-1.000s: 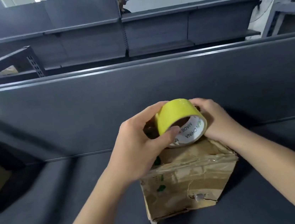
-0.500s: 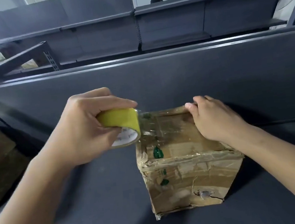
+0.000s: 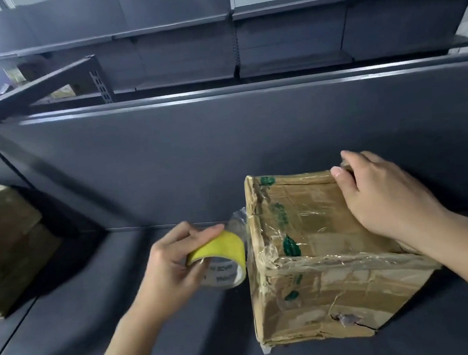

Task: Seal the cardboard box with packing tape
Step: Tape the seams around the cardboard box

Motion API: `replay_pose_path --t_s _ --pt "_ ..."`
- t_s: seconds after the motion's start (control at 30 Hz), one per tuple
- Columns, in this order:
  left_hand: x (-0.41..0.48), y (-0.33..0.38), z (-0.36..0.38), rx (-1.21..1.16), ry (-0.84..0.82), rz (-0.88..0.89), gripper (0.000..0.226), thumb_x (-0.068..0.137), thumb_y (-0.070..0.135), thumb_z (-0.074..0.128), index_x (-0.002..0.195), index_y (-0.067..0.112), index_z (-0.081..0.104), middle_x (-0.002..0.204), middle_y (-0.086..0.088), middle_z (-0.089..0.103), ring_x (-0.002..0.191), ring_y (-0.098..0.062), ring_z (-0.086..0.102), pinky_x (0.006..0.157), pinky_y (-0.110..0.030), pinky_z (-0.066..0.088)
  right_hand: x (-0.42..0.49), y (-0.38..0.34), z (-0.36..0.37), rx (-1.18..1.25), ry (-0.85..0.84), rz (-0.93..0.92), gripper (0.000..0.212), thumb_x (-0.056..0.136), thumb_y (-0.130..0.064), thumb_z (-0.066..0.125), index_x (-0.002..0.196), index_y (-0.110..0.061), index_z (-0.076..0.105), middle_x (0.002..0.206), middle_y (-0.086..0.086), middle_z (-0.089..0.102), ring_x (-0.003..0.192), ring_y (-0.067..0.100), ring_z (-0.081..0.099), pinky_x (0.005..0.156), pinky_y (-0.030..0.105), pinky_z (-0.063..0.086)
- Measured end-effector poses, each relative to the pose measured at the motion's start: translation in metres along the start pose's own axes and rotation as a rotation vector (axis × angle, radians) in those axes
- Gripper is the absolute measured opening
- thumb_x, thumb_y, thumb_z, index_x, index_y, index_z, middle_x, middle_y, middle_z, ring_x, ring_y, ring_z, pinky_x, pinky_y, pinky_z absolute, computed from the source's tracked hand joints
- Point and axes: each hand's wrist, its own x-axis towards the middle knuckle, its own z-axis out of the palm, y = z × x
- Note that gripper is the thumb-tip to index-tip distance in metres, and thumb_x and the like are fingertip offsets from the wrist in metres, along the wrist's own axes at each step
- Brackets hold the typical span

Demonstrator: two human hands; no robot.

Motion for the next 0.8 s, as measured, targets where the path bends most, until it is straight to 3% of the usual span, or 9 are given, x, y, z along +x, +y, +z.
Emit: replay_pose_path --t_s 0.1,0.17,0.27,0.43,0.53,0.6,0.67,0.73,0.8 --pt "-0.010 0.002 0.043 -0.066 0.157 -0.070 0.064 0.075 0.014 0.055 0.135 0.034 0.063 0.089 0.014 0.057 0.072 -0.002 0.055 0.067 -0.013 0.042 -0.004 -0.007 -0.009 -0.152 0.064 -0.117 0.061 0.102 -0.049 0.030 0.149 -0.010 0.040 0.143 0.008 0.054 0.126 0.032 0.055 0.096 0.048 0.049" --pt "-0.015 0.009 0.065 -0.187 0.300 -0.145 0.062 0.074 0.018 0.059 0.134 0.035 0.064 0.094 0.012 0.063 0.077 -0.003 0.057 0.071 -0.013 0.044 -0.006 -0.016 -0.017 -0.191 0.031 -0.232 0.055 0.102 -0.042 0.036 0.144 -0.007 0.048 0.135 0.010 0.060 0.115 0.032 0.064 0.087 0.047 0.055" --pt "-0.020 0.019 0.084 -0.327 0.386 -0.187 0.053 0.076 0.022 0.066 0.125 0.043 0.068 0.102 0.007 0.070 0.086 -0.005 0.064 0.077 -0.014 0.048 0.003 -0.034 -0.028 -0.114 -0.052 -0.243 0.043 0.104 -0.036 0.040 0.136 -0.014 0.057 0.126 0.004 0.066 0.106 0.029 0.067 0.083 0.044 0.058" --pt "-0.023 0.017 0.100 -0.296 0.343 -0.161 0.074 0.075 -0.006 0.065 0.136 0.036 0.062 0.097 0.007 0.063 0.079 -0.014 0.061 0.073 -0.021 0.050 0.014 -0.082 -0.007 0.005 -0.024 -0.211 0.050 0.098 -0.061 0.037 0.103 -0.022 0.068 0.102 0.000 0.072 0.100 0.026 0.066 0.090 0.041 0.050" --pt "-0.034 0.017 0.110 -0.454 0.412 -0.371 0.081 0.076 0.000 0.064 0.149 0.032 0.048 0.118 0.002 0.065 0.101 -0.012 0.068 0.088 -0.022 0.056 0.014 -0.084 -0.005 0.065 -0.090 -0.131 0.063 0.087 -0.079 0.035 0.090 -0.026 0.068 0.095 -0.007 0.072 0.098 0.022 0.066 0.096 0.044 0.045" --pt "-0.040 0.015 0.117 -0.569 0.414 -0.534 0.060 0.077 0.013 0.067 0.135 0.032 0.064 0.123 -0.003 0.071 0.116 -0.021 0.068 0.095 -0.027 0.055 0.017 -0.079 -0.014 0.144 -0.186 -0.046 0.073 0.070 -0.094 0.041 0.085 -0.027 0.066 0.089 -0.012 0.069 0.093 0.015 0.063 0.094 0.043 0.044" --pt "-0.039 0.025 0.123 -0.774 0.286 -0.719 0.033 0.075 0.026 0.070 0.107 0.029 0.080 0.112 -0.003 0.078 0.114 -0.027 0.070 0.093 -0.029 0.055 0.017 -0.077 -0.016 0.118 -0.236 -0.028 0.064 0.066 -0.088 0.056 0.082 -0.026 0.064 0.085 -0.012 0.066 0.089 0.013 0.060 0.092 0.043 0.042" --pt "-0.036 0.040 0.126 -0.946 0.160 -0.797 0.030 0.070 0.036 0.074 0.100 0.039 0.081 0.112 0.000 0.079 0.113 -0.021 0.071 0.100 -0.037 0.052 0.019 -0.075 -0.014 0.119 -0.191 -0.017 0.056 0.064 -0.074 0.063 0.079 -0.020 0.066 0.079 -0.008 0.067 0.083 0.015 0.061 0.089 0.042 0.047" --pt "-0.034 0.048 0.125 -0.982 0.141 -0.778 0.030 0.067 0.040 0.074 0.095 0.044 0.081 0.110 0.004 0.079 0.109 -0.014 0.073 0.099 -0.034 0.052 0.020 -0.071 -0.016 0.168 -0.128 -0.015 0.060 0.057 -0.070 0.058 0.077 -0.014 0.066 0.072 -0.004 0.068 0.075 0.016 0.063 0.077 0.039 0.051"
